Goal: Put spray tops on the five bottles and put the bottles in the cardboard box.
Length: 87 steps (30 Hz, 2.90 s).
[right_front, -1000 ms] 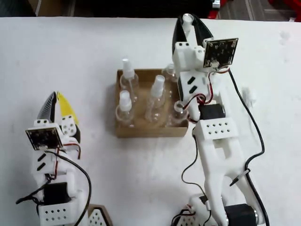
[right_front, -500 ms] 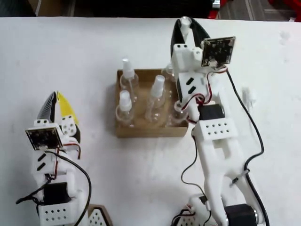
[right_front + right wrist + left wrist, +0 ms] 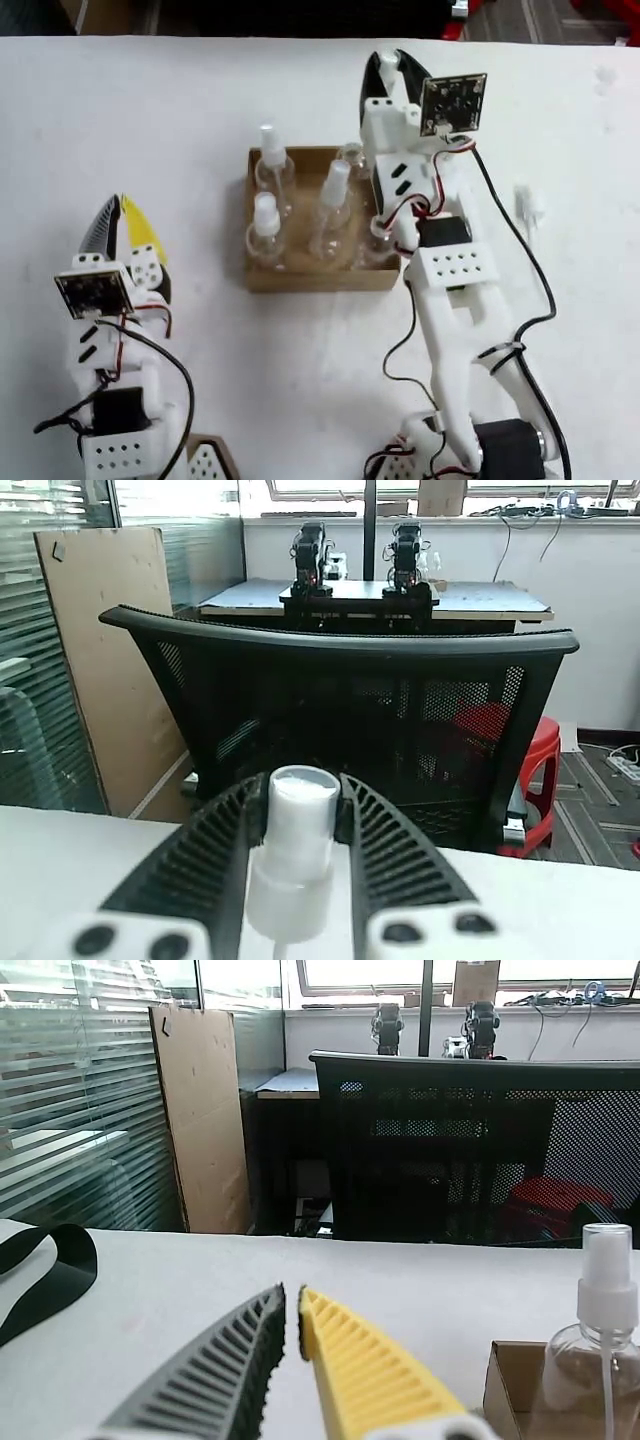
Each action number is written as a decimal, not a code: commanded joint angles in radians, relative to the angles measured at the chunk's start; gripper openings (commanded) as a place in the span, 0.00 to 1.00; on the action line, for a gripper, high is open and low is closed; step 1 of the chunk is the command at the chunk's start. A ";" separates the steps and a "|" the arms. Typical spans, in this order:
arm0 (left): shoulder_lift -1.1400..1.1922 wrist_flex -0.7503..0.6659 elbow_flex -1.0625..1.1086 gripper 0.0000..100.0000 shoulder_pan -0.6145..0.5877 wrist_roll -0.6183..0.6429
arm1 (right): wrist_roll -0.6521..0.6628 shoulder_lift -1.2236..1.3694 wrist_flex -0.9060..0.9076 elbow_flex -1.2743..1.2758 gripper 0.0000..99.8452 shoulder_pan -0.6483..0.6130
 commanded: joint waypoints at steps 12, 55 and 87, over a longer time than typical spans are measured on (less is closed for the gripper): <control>-0.015 -0.032 -0.020 0.03 -0.008 -0.011 | -0.011 -0.214 0.108 -0.054 0.02 -0.008; -0.015 -0.032 -0.020 0.03 -0.008 -0.011 | -0.012 -0.091 0.024 -0.017 0.02 0.013; -0.015 -0.032 -0.018 0.03 -0.008 -0.011 | -0.002 0.136 -0.079 0.107 0.02 0.001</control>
